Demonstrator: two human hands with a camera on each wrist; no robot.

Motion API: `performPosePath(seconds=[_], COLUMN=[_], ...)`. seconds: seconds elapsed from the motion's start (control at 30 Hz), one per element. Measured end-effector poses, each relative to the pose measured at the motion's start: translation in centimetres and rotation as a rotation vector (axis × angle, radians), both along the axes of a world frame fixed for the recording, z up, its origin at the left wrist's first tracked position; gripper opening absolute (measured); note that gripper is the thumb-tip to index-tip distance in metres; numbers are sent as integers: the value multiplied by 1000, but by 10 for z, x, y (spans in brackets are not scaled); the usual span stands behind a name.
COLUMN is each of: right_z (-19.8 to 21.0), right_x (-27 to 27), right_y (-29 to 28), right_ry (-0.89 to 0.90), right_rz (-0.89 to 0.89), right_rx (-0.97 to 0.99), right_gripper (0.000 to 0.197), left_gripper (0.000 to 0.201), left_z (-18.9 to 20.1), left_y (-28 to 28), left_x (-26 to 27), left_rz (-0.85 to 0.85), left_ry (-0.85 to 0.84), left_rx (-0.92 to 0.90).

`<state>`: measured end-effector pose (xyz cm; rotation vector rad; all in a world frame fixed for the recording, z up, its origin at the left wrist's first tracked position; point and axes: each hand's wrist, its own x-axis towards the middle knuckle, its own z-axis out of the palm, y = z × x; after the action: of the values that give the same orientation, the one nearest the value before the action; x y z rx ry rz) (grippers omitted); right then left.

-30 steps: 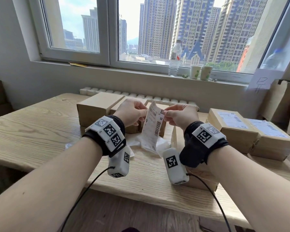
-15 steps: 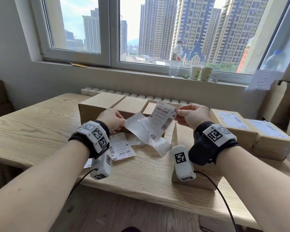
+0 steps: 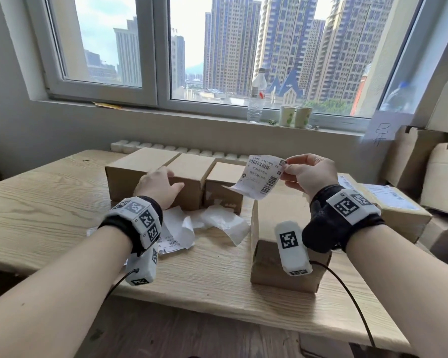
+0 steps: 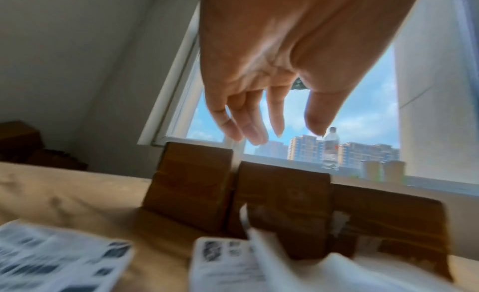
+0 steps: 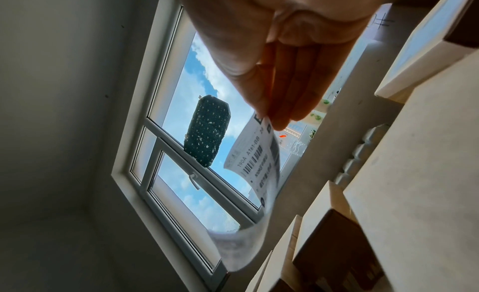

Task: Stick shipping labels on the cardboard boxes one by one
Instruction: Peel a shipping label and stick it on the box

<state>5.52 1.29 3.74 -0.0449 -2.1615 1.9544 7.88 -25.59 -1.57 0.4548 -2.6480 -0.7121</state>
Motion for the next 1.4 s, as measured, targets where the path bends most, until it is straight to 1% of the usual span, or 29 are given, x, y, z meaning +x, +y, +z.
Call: performPosePath(seconds=[0.07,0.1,0.17,0.2,0.23,0.3,0.37,0.5,0.53,0.6,0.67,0.7,0.77,0.8,0.93,1.0,1.1,1.23,1.33,1.4], right_z=[2,2,2,2,2,2,2,0,-2,-6,-11,-14,-20,-22,-29,-31,-33,-32,-28,-26], right_x=[3,4,7,8,9,10,10,11,10,9,10,12,16,18,17,17,19,22,26,28], right_y=[7,11,18,23,27,38,51,69,72,77,82,83,84,84,84,84,83,81,79,77], right_ry=[26,37,52,55,57,64,71,73,80,67,-18,-78,-186,-214,-228,-235,-259,-259,-266,-278], right_rz=[12,19,29,29,24,6,-15,-43,-50,-65,-24,35,161,194,194,193,241,267,264,274], right_rx=[17,27,41,44,43,42,34,-21,-30,-24,-6,-2,16,34,97,99,126,168,238,307], right_gripper=[17,17,16,15,15,16,16,18,22,37,50,50,41,35,21,20,24,27,27,31], left_gripper=[34,39,49,49,44,25,12,13,13,15,17,19,24,25,28,29,25,24,34,40], left_z=[13,19,28,30,32,33,32,32,31,31,29,28,25,24,20,20,20,19,17,17], left_y=[28,43,74,87,97,113,123,138,140,145,148,149,149,149,149,148,147,146,145,144], left_x=[0,0,-1,-2,-2,-2,-2,-2,-3,-3,-5,-5,-6,-5,-4,-4,-3,-2,-2,-1], left_rz=[-153,-244,-407,-463,-507,-561,-584,-612,-611,-593,-563,-552,-542,-545,-557,-565,-576,-572,-564,-555], left_ry=[53,40,-28,-70,-111,-157,-159,-170,-162,-128,-93,-84,-87,-96,-138,-144,-136,-138,-176,-205], left_rx=[30,88,269,332,365,381,417,587,613,656,686,704,734,742,763,788,824,807,663,566])
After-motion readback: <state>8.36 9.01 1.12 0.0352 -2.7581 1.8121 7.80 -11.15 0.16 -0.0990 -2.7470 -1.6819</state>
